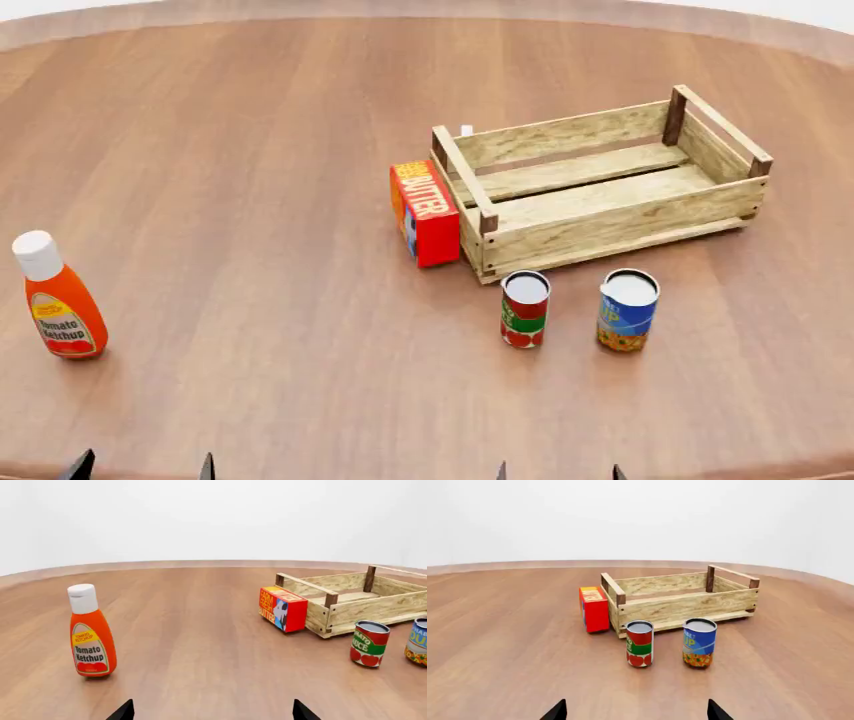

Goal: Pick up the tomato sauce, and put it in the wooden tray.

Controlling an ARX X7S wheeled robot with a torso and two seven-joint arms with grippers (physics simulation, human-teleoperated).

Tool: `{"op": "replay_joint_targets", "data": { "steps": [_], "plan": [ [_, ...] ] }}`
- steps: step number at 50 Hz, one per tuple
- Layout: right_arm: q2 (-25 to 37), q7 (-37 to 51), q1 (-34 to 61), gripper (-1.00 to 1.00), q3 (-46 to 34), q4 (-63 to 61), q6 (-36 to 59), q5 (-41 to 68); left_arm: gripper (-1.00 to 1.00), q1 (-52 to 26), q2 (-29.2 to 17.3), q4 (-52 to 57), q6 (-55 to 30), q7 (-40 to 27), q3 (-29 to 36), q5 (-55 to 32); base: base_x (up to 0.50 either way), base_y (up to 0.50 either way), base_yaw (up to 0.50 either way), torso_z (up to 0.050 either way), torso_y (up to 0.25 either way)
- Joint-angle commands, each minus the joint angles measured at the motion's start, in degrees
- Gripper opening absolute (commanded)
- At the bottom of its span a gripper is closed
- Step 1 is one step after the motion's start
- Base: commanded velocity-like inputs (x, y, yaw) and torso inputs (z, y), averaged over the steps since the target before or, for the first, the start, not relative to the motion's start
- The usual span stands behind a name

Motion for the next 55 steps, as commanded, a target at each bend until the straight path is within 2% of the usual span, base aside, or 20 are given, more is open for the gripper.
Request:
{"op": "replay_joint_targets", "data": {
  "steps": [1,4,8,9,11,18,25,29,30,31,32,40,55],
  "plan": [
    [0.54,0.00,0.00,1.00,0.00,0.00,0.00,0.54,1.00,0.00,-0.57,0.00,0.00,-0.64,0.64,-0.56,0.00,0.00,0.00,0.000,0.000],
    [0.80,3.98,0.57,1.00,-1.23,0.46,0.45,-0.53,1.00,0.04,-1.16,0.17,-0.11,-1.40,1.36,-1.20,0.00,0.00,0.00,0.000,0.000],
    [2.67,2.92,-1.14,1.00,-3.62,-0.83,-1.48,0.10,1.00,0.02,-1.92,0.01,0.07,-2.33,2.26,-1.87,0.00,0.00,0.00,0.000,0.000],
    [2.28,5.51,-1.06,1.00,-3.37,-0.59,-1.69,-1.68,1.00,0.02,-2.05,-0.02,0.10,-2.56,2.45,-1.97,0.00,0.00,0.00,0.000,0.000],
    [2.98,3.92,-0.69,1.00,-4.20,-1.13,0.68,-0.47,1.00,0.03,-2.30,0.10,0.01,-2.93,2.79,-2.19,0.00,0.00,0.00,0.000,0.000],
    [2.80,7.74,0.05,1.00,-4.41,-0.19,1.09,-1.41,1.00,0.04,-3.08,0.23,-0.01,-3.89,3.70,-2.93,0.00,0.00,0.00,0.000,0.000],
    [3.27,8.57,0.81,1.00,-4.96,0.19,2.55,-0.28,1.00,-0.15,-3.68,-0.19,0.27,-4.54,4.41,-3.60,0.00,0.00,0.00,0.000,0.000],
    [3.95,6.17,1.03,1.00,-5.28,-0.51,4.60,2.92,1.00,-0.14,-3.96,0.11,0.04,-4.94,4.81,-3.90,0.00,0.00,0.00,0.000,0.000],
    [1.96,3.99,5.72,1.00,-10.44,2.68,12.49,-6.57,1.00,-1.47,-2.12,0.19,-5.84,-3.50,2.35,-1.99,0.00,0.00,0.00,0.000,0.000],
    [2.06,3.54,-0.04,1.00,-3.68,-0.83,3.89,1.97,1.00,-1.19,-2.34,-0.14,-4.53,-3.98,2.85,-1.29,0.00,0.00,0.00,0.000,0.000],
    [2.28,3.48,-0.19,1.00,-3.75,-0.94,1.67,2.38,1.00,-1.20,-2.43,0.01,-4.75,-4.22,3.03,-1.31,0.00,0.00,0.00,0.000,0.000],
    [3.38,3.13,-0.77,1.00,-4.81,-2.64,2.12,4.59,1.00,-1.28,-3.28,0.10,-4.88,-5.10,3.86,-2.36,0.03,0.00,0.00,0.000,0.000],
    [4.56,4.51,-0.98,1.00,-6.19,-2.70,1.12,5.50,1.00,-1.37,-4.37,0.02,-4.67,-6.40,5.15,-3.60,0.49,0.00,0.00,0.000,0.000]
  ]
}}
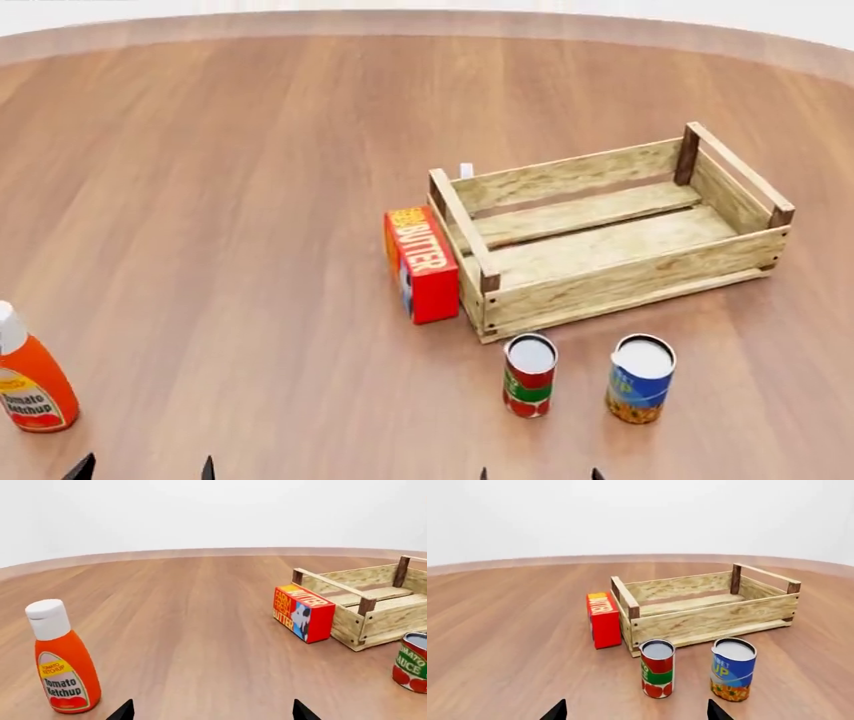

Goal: Pick up the tomato sauce, and put it in the wooden tray.

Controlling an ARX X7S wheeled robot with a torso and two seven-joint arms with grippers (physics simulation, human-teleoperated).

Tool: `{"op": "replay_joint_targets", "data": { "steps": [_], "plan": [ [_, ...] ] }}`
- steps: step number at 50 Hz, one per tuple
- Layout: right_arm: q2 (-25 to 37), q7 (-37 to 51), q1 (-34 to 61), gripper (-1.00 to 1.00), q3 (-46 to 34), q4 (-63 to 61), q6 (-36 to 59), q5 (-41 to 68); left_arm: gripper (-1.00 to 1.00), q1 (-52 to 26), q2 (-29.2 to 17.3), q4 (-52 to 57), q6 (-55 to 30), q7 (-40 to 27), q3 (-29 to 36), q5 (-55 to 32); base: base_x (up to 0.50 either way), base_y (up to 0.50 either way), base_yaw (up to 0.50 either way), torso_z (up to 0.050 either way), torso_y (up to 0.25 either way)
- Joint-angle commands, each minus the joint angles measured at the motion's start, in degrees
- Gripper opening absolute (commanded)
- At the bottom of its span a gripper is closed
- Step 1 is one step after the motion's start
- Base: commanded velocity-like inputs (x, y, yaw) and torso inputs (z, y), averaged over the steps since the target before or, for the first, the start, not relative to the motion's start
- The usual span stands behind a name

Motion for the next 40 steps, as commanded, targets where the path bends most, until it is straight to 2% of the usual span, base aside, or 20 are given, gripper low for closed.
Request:
{"op": "replay_joint_targets", "data": {
  "steps": [1,40],
  "plan": [
    [-0.11,0.77,-0.75,1.00,0.20,-0.09,-2.67,-1.05,1.00,-0.18,0.06,-0.46,0.02,0.04,-0.12,0.04,0.50,0.00,0.00,0.000,0.000],
    [2.23,3.20,-0.30,1.00,-2.98,0.58,-3.25,0.53,1.00,-0.52,-2.10,-0.46,0.20,-2.47,2.45,-2.61,0.50,0.00,0.00,0.000,0.000]
  ]
}}
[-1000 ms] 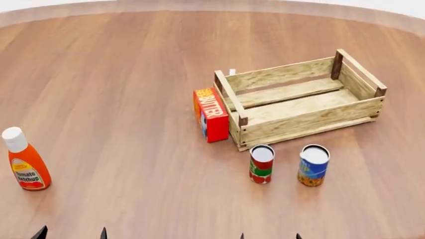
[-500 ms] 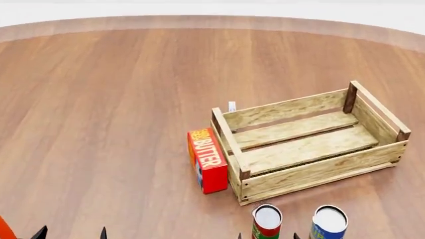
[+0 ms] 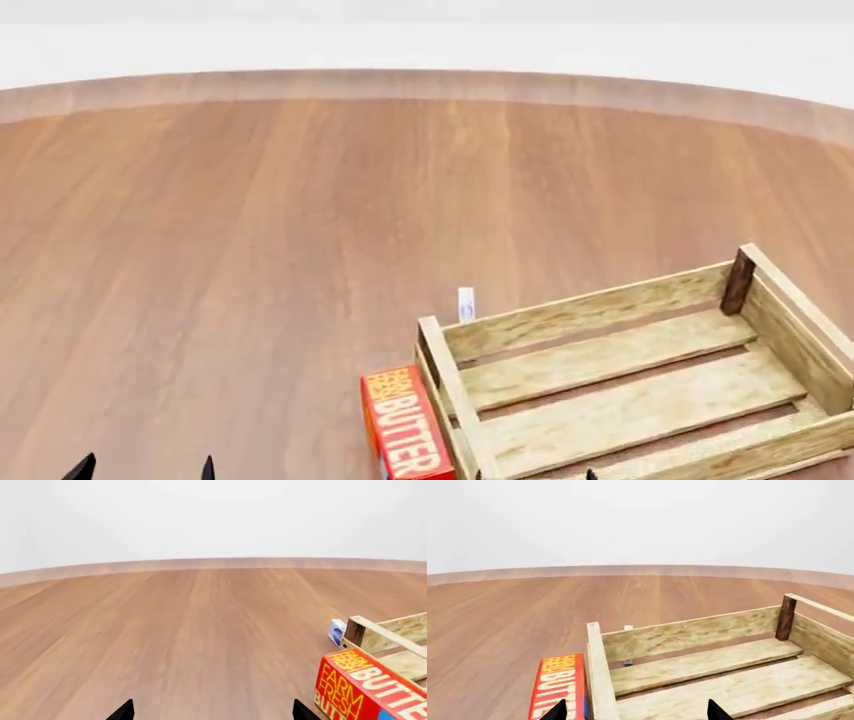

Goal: Pick up the tomato sauce, and put it in the wooden tray.

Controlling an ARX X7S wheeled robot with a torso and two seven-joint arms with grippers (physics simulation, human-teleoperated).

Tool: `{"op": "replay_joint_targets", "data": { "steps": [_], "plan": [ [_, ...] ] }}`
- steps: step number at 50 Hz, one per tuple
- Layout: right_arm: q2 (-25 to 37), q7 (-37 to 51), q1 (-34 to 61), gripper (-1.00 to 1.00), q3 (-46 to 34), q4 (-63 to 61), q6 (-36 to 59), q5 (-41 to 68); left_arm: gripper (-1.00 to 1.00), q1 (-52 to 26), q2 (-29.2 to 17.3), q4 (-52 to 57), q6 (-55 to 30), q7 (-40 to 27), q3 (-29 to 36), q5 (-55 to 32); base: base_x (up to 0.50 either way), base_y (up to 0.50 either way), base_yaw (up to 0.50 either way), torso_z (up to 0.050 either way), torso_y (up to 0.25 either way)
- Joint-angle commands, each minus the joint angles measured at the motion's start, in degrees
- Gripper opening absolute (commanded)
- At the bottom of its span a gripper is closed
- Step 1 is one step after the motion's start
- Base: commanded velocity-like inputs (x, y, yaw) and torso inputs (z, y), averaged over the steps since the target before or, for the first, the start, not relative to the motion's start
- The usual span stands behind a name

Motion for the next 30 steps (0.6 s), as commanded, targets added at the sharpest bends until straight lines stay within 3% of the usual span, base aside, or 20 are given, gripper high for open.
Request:
{"op": "replay_joint_targets", "data": {
  "steps": [1,6,30],
  "plan": [
    [-0.40,1.05,-0.54,1.00,0.22,0.20,-2.41,-2.18,1.00,-0.02,0.24,-0.46,0.43,0.36,-0.33,0.25,0.50,0.00,0.00,0.000,0.000],
    [-0.61,2.70,-0.47,1.00,0.60,0.37,-2.94,-2.50,1.00,0.06,0.02,-0.09,0.16,0.00,-0.02,0.06,0.50,0.00,0.00,0.000,0.000],
    [0.66,3.35,-0.70,1.00,-0.32,0.40,-4.79,-1.26,1.00,-0.12,-0.97,-0.15,0.38,-1.13,1.34,-0.62,0.00,0.00,0.00,0.000,0.000]
  ]
}}
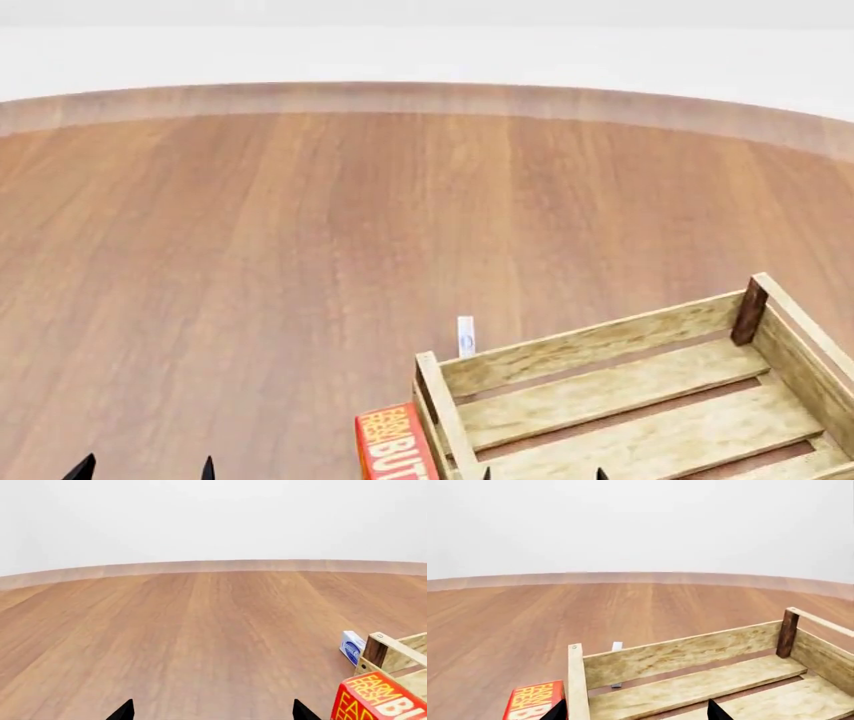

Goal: Pick up the tomato sauce, and put it in the wooden tray.

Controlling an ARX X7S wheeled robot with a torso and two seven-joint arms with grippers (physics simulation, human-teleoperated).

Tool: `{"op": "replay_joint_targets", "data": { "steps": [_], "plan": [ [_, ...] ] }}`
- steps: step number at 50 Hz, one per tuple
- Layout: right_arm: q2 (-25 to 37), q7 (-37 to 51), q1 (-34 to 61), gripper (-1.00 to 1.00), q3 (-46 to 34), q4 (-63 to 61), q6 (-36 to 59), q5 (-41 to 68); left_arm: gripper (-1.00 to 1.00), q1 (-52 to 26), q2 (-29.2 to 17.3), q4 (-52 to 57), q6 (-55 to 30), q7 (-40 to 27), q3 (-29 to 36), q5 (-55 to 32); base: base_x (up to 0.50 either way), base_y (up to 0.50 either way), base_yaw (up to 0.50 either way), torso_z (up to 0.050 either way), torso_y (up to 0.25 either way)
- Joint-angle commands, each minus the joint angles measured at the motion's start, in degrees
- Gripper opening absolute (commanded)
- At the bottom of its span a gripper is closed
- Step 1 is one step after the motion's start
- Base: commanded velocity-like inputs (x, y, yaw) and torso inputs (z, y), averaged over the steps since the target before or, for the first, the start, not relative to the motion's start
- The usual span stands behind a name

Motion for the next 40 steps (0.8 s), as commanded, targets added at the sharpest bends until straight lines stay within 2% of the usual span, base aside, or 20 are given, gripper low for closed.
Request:
{"op": "replay_joint_targets", "data": {
  "steps": [1,3,4,24,32,40],
  "plan": [
    [-0.55,0.68,-0.69,1.00,0.81,0.39,-3.35,-1.70,1.00,-0.25,0.33,0.03,-1.75,-0.25,-0.01,1.46,0.00,0.00,0.00,0.000,0.000],
    [-0.53,0.74,-0.66,1.00,0.77,0.48,-3.41,-1.70,1.00,-0.73,0.52,-0.68,-1.82,-0.75,0.03,1.77,0.00,0.00,0.00,0.000,0.000],
    [-8.20,-8.22,-1.42,1.00,9.60,0.19,-2.39,-9.92,1.00,0.01,7.42,-0.55,-2.25,7.44,-8.33,9.41,0.00,0.00,0.00,0.000,0.000],
    [-5.25,-5.60,-1.68,1.00,6.17,-1.15,-3.85,-4.20,1.00,-0.46,4.85,-0.83,-2.57,4.25,-5.20,6.38,0.00,0.00,0.00,0.000,0.000],
    [-4.69,-3.79,-2.26,1.00,5.08,-1.49,-4.61,-5.15,1.00,-0.51,4.24,-1.09,-2.30,3.52,-4.48,5.76,0.00,0.00,0.00,0.000,0.000],
    [-6.01,1.21,-9.53,1.00,3.10,-11.90,-3.09,-6.84,1.00,-0.37,3.75,-1.06,-2.07,2.70,-3.84,5.39,0.00,0.00,0.00,0.000,0.000]
  ]
}}
